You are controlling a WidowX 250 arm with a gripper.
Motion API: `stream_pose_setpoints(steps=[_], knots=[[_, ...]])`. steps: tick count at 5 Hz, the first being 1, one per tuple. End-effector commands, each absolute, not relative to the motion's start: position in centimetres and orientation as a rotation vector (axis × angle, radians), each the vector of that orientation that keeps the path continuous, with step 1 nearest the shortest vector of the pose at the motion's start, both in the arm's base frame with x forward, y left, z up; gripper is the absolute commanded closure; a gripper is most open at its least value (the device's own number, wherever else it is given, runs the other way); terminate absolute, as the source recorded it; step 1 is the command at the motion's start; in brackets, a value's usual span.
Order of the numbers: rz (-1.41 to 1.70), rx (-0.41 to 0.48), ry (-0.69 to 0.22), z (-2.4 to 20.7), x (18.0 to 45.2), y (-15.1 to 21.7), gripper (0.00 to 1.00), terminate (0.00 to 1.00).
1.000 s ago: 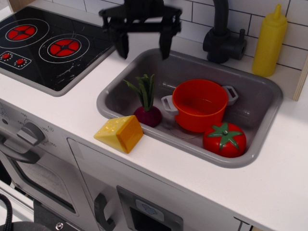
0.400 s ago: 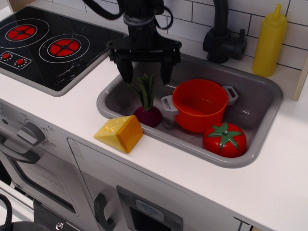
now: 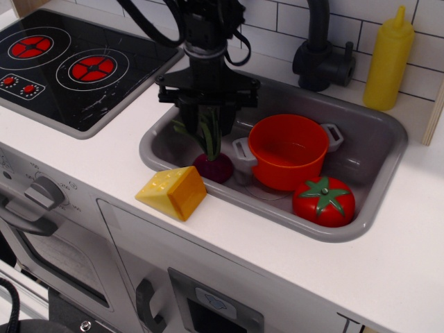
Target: Put beet in pot sink
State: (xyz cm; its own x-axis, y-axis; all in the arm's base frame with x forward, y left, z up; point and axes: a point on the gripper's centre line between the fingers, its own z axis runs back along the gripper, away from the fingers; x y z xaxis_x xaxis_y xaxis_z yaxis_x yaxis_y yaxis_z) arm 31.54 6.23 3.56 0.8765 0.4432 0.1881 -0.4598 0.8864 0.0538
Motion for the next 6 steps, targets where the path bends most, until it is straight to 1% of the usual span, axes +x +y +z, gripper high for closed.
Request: stream_pose_setpoints(steps=[1, 2, 3, 4, 5, 6], knots=[[0.509, 0.146, -0.228, 6.0, 31.9, 6.8, 1.00, 0.00], [0.585, 0.166, -0.196, 8.4, 31.8, 7.1, 1.00, 0.00], [0.633, 0.141, -0.229, 11.6, 31.2, 6.7, 1.00, 0.00], [0.651, 0.064, -0.218, 13.7, 31.6, 5.1, 1.00, 0.00], [0.646, 0.014, -0.233, 13.5, 32.4, 2.8, 1.00, 0.00], [0.652, 0.006, -0.219, 12.3, 33.7, 0.7, 1.00, 0.00]])
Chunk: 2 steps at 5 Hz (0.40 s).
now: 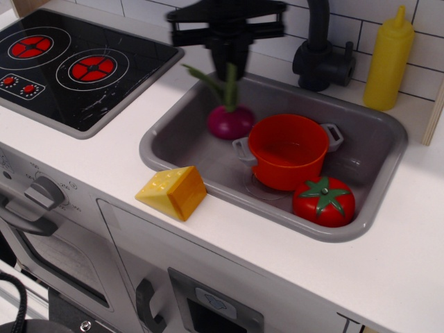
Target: Put beet in pot sink
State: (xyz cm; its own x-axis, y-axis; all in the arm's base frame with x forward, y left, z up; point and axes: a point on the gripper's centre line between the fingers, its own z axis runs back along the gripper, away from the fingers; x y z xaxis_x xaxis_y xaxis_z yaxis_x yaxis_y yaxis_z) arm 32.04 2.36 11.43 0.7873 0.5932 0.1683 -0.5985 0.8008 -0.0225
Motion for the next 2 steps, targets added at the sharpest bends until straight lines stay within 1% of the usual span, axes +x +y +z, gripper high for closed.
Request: stream_pose_setpoints(steps=[1, 2], knots=[[0.654, 0.032, -0.224, 10.93, 34.19, 0.12, 1.00, 0.00], [0.641, 0.057, -0.213, 9.96, 34.40, -0.29, 1.00, 0.00]])
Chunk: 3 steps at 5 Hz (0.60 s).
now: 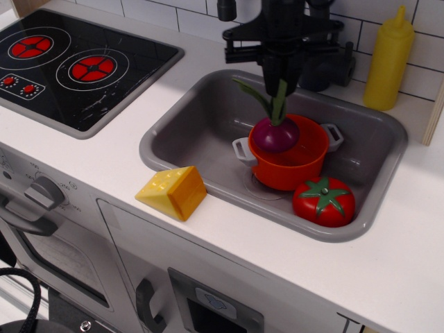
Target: Put beet in pot sink
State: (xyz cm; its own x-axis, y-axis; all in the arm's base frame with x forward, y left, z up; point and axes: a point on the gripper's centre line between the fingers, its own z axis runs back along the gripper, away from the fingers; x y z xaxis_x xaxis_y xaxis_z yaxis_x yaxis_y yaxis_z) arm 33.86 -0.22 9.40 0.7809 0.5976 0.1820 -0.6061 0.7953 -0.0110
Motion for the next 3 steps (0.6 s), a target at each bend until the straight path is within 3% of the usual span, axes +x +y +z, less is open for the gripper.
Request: stream_pose_setpoints(steps=[1, 2, 3], knots=[[0.691, 0.037, -0.195, 10.2, 35.2, 0.0, 1.00, 0.00], [0.737, 0.032, -0.153, 10.1, 36.3, 0.1, 0.00, 0.00], [0.710, 0.035, -0.182, 10.7, 36.2, 0.0, 0.00, 0.00]])
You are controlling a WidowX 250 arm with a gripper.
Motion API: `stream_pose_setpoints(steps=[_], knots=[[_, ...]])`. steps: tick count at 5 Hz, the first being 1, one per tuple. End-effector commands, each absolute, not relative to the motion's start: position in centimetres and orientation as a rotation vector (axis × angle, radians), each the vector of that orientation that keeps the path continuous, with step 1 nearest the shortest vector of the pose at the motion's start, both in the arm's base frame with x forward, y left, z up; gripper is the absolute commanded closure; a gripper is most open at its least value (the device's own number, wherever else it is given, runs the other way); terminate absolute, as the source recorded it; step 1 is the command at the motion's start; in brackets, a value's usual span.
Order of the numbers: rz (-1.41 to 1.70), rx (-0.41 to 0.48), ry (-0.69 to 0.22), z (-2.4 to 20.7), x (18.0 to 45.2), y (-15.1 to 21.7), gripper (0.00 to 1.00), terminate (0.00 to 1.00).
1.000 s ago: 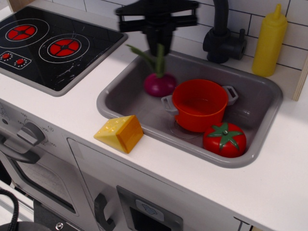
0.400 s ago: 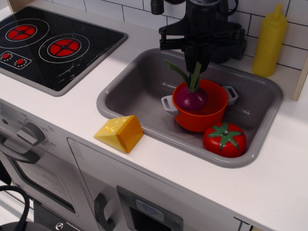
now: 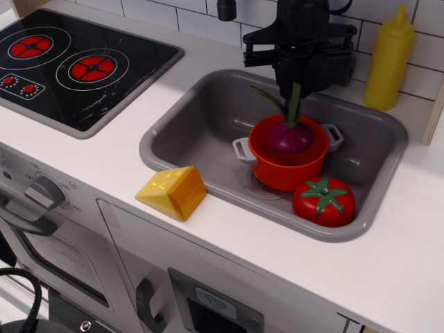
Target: Put beet in pot sink
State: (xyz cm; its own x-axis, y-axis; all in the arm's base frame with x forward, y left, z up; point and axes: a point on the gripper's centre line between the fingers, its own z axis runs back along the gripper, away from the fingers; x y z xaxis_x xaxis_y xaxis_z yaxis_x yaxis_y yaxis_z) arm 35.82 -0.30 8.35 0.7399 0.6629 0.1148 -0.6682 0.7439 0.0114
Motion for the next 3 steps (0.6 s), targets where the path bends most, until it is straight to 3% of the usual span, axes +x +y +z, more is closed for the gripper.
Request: stream_pose_setpoints(steps=[1, 2, 3], knots=[[0.675, 0.032, -0.177, 11.53, 35.96, -0.18, 0.00, 0.00], [0.675, 0.032, -0.177, 11.53, 35.96, -0.18, 0.00, 0.00], [0.675, 0.032, -0.177, 11.53, 35.96, -0.18, 0.00, 1.00]])
